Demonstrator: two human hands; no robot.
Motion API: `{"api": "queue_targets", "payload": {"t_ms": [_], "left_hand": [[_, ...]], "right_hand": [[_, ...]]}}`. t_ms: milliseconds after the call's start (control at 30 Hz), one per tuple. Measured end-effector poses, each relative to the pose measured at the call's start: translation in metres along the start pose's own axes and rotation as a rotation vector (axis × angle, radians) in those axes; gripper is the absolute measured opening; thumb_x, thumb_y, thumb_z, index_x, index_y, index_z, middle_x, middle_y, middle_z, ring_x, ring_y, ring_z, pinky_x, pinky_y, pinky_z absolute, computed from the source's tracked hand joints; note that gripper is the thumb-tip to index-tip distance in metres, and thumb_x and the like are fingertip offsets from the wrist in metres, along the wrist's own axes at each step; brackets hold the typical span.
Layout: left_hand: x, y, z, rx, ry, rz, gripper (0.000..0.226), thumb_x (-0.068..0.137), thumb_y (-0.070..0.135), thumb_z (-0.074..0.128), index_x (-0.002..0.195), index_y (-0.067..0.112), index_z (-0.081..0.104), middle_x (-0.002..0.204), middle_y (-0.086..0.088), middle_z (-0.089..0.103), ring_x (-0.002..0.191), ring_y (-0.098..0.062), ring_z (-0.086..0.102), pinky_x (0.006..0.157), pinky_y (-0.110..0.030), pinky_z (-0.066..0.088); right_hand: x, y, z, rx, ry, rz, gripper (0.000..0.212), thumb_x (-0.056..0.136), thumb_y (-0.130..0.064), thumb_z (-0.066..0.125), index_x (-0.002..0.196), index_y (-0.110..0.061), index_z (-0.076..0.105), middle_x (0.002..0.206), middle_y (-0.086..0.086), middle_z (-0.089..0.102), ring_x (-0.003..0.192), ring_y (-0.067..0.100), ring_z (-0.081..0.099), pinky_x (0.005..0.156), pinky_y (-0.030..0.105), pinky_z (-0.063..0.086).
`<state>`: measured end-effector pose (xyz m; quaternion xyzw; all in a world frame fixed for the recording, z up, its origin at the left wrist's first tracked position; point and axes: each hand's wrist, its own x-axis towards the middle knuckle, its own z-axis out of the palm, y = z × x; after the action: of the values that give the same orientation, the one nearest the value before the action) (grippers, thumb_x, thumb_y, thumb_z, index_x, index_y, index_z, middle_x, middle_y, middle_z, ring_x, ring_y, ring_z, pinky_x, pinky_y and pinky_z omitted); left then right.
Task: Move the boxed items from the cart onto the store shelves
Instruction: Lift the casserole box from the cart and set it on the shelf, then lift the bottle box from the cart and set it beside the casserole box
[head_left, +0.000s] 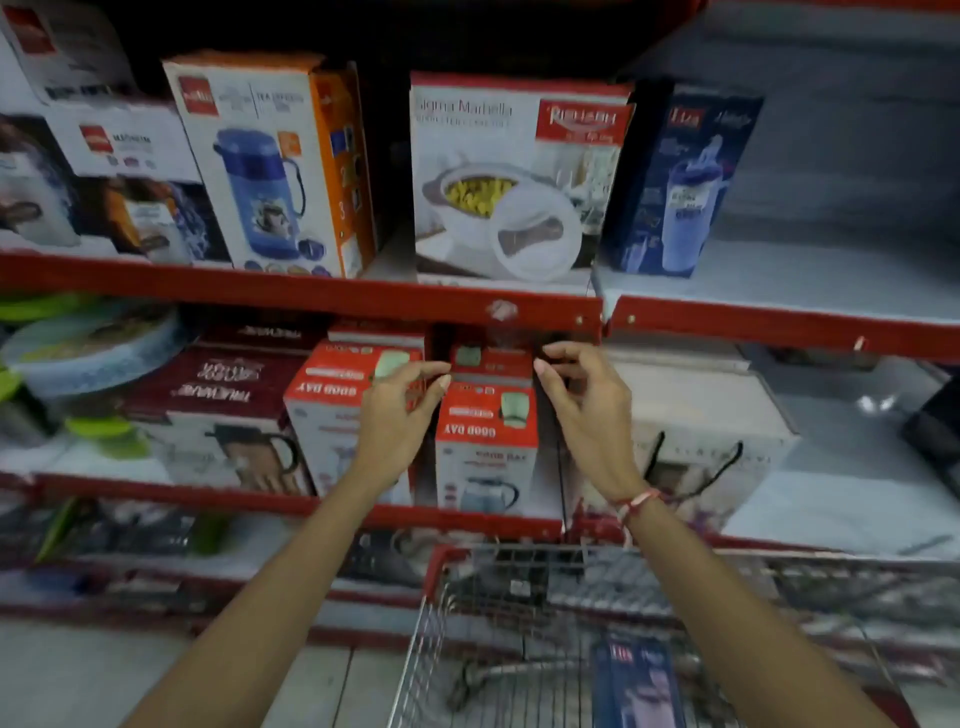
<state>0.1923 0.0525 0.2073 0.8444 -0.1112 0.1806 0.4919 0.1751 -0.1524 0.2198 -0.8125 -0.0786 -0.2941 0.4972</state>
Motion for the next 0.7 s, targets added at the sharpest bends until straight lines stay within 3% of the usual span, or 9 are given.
{"api": "queue_targets", "payload": {"t_ms": [67,133,233,367,500,633,700], "left_hand": [[-0.02,-0.003,0.01,-0.012,-0.043,-0.032,0.023,0.091,0.024,0.054,0.11,0.014,0.064,0.104,0.001,0.066,0.092,-0.01,0.061,0.08,-0.004,0.045],[-0.041,-0.011,0.023,-0.01,-0.088,-0.06,0.023,0.092,0.019,0.053,0.111,0.01,0.062,0.101,-0.006,0.066,0.084,-0.009,0.061,0.073,0.001,0.043],[-0.074,-0.027,0.05,-0.057,-0.171,-0.155,0.022,0.091,0.019,0.055,0.109,0.009,0.063,0.108,-0.007,0.067,0.098,-0.016,0.062,0.083,-0.013,0.051],[-0.118,-0.052,0.096,-0.08,-0.255,-0.334,0.02,0.087,0.017,0.06,0.103,0.007,0.066,0.1,-0.006,0.07,0.09,-0.011,0.063,0.076,-0.002,0.048],[-0.164,-0.079,0.149,-0.048,-0.426,-0.548,0.019,0.086,0.015,0.062,0.102,0.007,0.066,0.099,-0.009,0.071,0.09,-0.016,0.065,0.082,-0.023,0.053],[-0.214,-0.096,0.214,-0.024,-0.601,-0.813,0.018,0.088,0.006,0.055,0.099,-0.004,0.066,0.088,-0.011,0.065,0.084,-0.022,0.059,0.064,-0.017,0.045],[-0.237,-0.104,0.244,0.013,-0.665,-0.897,0.023,0.088,0.014,0.056,0.096,-0.005,0.066,0.086,-0.011,0.067,0.079,-0.024,0.061,0.066,-0.021,0.05]], "right_hand": [[-0.021,0.009,0.001,-0.021,-0.038,0.035,0.016,0.092,-0.024,0.059,0.104,-0.013,0.062,0.107,0.003,0.062,0.084,-0.009,0.058,0.068,0.001,0.044],[-0.045,0.024,0.0,-0.04,-0.072,0.077,0.017,0.093,-0.026,0.059,0.103,-0.013,0.063,0.103,0.003,0.064,0.081,-0.007,0.059,0.068,0.003,0.045],[-0.087,0.058,-0.002,-0.048,-0.142,0.186,0.018,0.093,-0.029,0.057,0.103,-0.015,0.062,0.099,0.004,0.067,0.083,0.006,0.062,0.069,0.006,0.045],[-0.155,0.116,-0.013,-0.121,-0.3,0.417,0.017,0.092,-0.027,0.058,0.103,-0.014,0.062,0.095,0.006,0.07,0.08,0.013,0.065,0.066,0.006,0.046],[-0.218,0.177,-0.034,-0.152,-0.537,0.745,0.025,0.092,-0.02,0.058,0.114,-0.006,0.057,0.103,0.016,0.069,0.078,0.019,0.064,0.061,0.003,0.042],[-0.269,0.249,-0.069,-0.267,-0.689,1.064,0.035,0.092,-0.023,0.059,0.122,-0.005,0.056,0.106,0.018,0.066,0.071,0.018,0.06,0.064,0.029,0.045],[-0.291,0.287,-0.087,-0.316,-0.682,1.169,0.041,0.09,-0.025,0.062,0.124,-0.004,0.055,0.117,0.018,0.064,0.094,0.031,0.064,0.078,0.041,0.052]]}}
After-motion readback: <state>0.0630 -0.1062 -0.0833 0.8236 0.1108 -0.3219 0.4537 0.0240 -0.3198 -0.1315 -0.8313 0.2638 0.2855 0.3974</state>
